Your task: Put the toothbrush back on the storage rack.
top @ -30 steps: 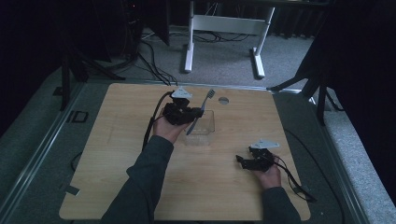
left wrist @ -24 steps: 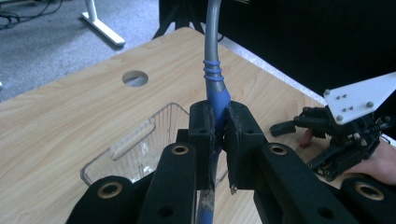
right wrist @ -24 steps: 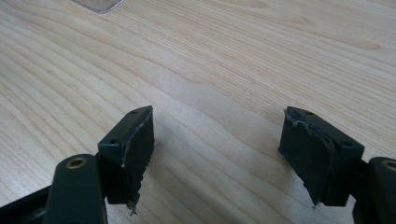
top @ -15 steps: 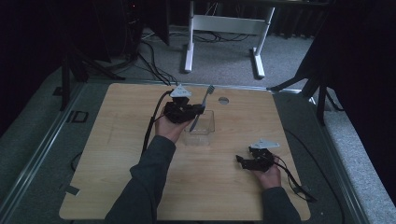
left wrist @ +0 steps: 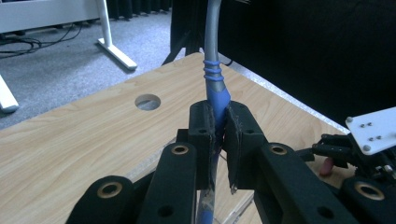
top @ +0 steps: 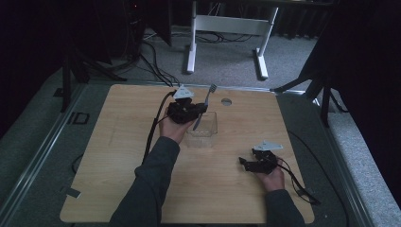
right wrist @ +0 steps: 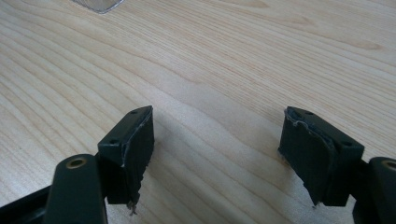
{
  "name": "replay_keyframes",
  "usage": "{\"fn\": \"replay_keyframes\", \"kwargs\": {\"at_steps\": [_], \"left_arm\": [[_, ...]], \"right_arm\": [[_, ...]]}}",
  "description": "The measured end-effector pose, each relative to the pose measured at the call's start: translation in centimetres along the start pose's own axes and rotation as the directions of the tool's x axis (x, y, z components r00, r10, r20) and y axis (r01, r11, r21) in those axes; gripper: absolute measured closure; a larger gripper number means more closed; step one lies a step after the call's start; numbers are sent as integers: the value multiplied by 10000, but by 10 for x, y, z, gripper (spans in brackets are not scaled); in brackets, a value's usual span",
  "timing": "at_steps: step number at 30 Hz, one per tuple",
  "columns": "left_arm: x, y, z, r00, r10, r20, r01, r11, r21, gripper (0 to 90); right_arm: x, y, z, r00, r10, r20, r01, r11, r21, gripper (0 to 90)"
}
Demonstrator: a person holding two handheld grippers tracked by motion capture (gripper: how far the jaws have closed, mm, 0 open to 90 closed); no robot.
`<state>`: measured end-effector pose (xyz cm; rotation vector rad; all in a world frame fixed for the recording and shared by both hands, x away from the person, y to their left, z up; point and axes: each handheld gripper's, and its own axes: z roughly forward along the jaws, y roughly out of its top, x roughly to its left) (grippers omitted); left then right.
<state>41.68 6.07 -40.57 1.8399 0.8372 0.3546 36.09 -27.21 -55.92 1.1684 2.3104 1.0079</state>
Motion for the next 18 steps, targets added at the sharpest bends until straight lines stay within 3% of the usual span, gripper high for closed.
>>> {"fn": "replay_keyframes", "kwargs": {"at_steps": [18], "left_arm": [[11,-6,11,9989,16,-470,-8,9998,179,817]], "right_arm": [[0,0,0,10000,4,-5,-4,10000,19,256]]}}
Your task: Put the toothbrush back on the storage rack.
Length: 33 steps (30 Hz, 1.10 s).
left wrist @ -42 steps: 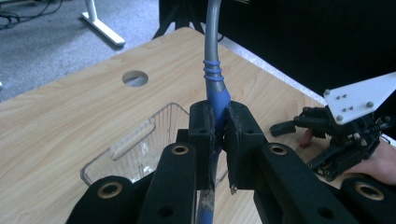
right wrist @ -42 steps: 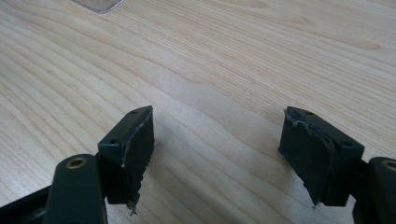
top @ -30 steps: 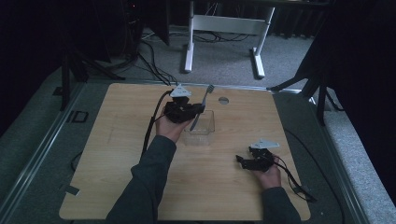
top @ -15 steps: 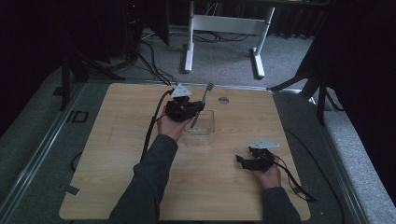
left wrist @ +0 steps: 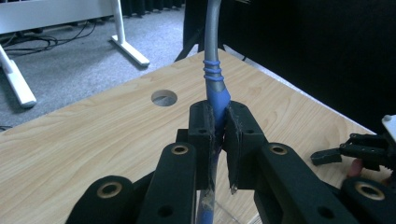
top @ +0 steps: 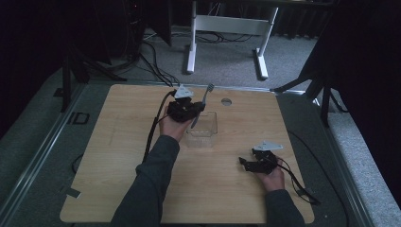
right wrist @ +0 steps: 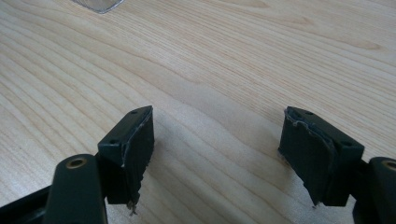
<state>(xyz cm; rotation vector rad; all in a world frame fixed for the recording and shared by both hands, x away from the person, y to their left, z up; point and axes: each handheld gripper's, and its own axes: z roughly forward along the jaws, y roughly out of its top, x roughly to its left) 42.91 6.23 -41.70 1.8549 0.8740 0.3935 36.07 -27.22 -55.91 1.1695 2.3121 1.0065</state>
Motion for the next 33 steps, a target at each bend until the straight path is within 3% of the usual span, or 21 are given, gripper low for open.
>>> {"fn": "replay_keyframes", "kwargs": {"at_steps": [16,24,29,30,31,32,33], "left_arm": [[2,-6,13,10000,97,-17,-96,9981,604,815],[-5,-13,23,9993,373,85,-380,9927,1144,815],[-9,-18,33,9978,662,56,-660,9788,1940,814],[-9,-18,33,9978,662,56,-660,9788,1940,814],[-9,-20,36,9972,748,25,-735,9714,2260,814],[-9,-20,36,9972,748,25,-735,9714,2260,814],[-10,-22,39,9963,861,33,-841,9625,2578,814]], "right_arm": [[0,0,0,10000,-5,-6,5,10000,-14,256],[0,0,0,10000,-19,8,19,10000,-15,256],[0,0,0,10000,-25,8,25,10000,-22,256],[0,0,0,10000,-11,7,11,10000,-13,256],[0,0,0,10000,-9,7,9,10000,-13,256],[0,0,0,10000,-9,7,9,10000,-13,256],[0,0,0,10000,-9,6,9,10000,-12,256]]}}
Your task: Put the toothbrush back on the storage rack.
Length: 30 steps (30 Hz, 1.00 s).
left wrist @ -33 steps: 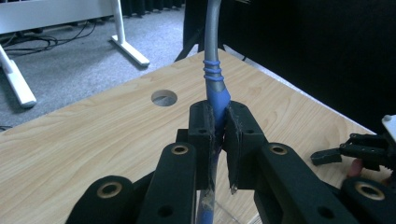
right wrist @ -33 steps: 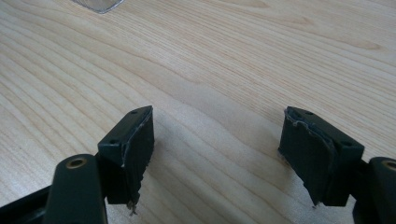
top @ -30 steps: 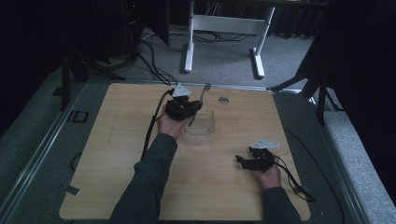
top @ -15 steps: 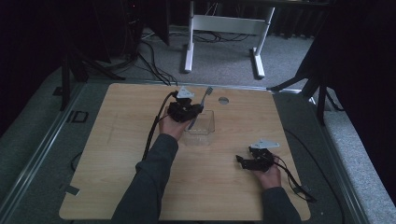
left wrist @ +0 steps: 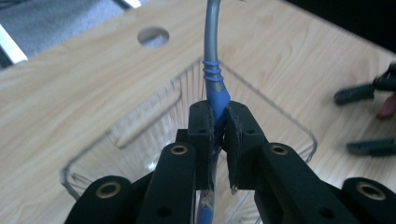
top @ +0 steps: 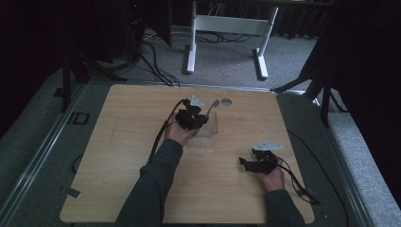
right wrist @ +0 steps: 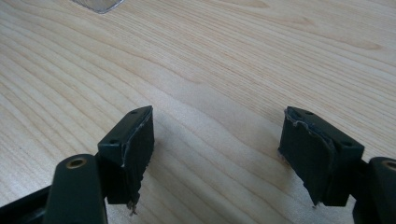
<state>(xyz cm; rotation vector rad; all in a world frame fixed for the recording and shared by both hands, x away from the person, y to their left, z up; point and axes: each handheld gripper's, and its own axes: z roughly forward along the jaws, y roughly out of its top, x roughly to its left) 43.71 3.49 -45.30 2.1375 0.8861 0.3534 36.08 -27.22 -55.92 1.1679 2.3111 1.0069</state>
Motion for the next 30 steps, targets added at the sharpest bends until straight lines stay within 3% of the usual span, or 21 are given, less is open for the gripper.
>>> {"fn": "replay_keyframes", "kwargs": {"at_steps": [6,11,17,18,23,26,29,30], "left_arm": [[0,-3,4,10000,49,14,-49,9988,482,797],[0,-5,2,9999,57,104,-62,9988,488,703],[5,-9,-13,9992,-382,122,385,9990,-243,575],[8,-13,-22,9986,-523,40,524,9973,-517,559],[16,-21,-38,9961,-843,-274,812,9915,-1012,496],[30,-34,-53,9871,-1500,-555,1408,9797,-1430,473],[37,-41,-57,9820,-1774,-653,1660,9746,-1505,453],[46,-53,-59,9729,-2128,-909,1985,9694,-1448,443]], "right_arm": [[0,0,0,10000,0,-4,0,10000,2,256],[0,0,0,10000,6,-3,-6,10000,5,256],[0,0,0,10000,10,-2,-10,10000,5,256],[0,0,0,10000,10,-2,-10,10000,5,256],[0,0,0,10000,13,-2,-13,10000,6,256],[0,0,0,10000,9,-3,-9,10000,3,256],[0,0,0,10000,12,-2,-12,10000,6,256],[0,0,0,10000,10,-5,-10,10000,2,256]]}}
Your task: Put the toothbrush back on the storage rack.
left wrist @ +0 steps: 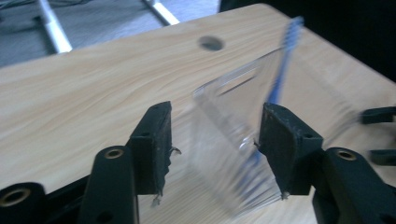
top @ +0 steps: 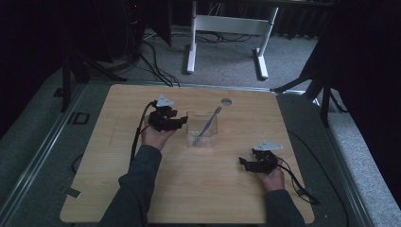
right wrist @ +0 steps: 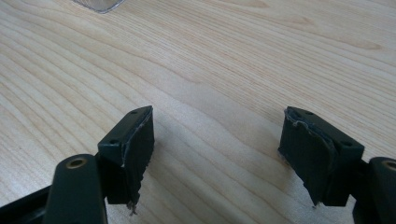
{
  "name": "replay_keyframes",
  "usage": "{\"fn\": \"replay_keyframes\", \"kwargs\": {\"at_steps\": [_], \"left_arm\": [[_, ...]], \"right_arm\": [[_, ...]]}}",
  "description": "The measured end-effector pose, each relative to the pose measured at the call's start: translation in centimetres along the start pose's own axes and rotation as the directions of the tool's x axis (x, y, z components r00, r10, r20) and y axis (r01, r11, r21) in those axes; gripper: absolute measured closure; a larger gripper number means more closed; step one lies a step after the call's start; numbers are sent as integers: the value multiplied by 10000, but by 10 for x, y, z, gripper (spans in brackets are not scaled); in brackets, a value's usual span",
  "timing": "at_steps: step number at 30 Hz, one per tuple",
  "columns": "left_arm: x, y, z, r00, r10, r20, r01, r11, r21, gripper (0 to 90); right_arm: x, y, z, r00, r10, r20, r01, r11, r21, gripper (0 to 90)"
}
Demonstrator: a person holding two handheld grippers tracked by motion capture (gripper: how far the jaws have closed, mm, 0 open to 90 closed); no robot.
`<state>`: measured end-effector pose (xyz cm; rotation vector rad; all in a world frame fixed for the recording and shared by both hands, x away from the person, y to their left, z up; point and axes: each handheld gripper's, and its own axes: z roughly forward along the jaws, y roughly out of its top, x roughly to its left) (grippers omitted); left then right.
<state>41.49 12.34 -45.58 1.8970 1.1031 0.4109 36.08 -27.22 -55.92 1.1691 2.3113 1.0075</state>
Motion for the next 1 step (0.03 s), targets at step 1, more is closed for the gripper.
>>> {"fn": "replay_keyframes", "kwargs": {"at_steps": [1], "left_arm": [[0,0,0,10000,0,0,0,10000,0,440]], "right_arm": [[0,0,0,10000,1,-4,-1,10000,-2,256]]}}
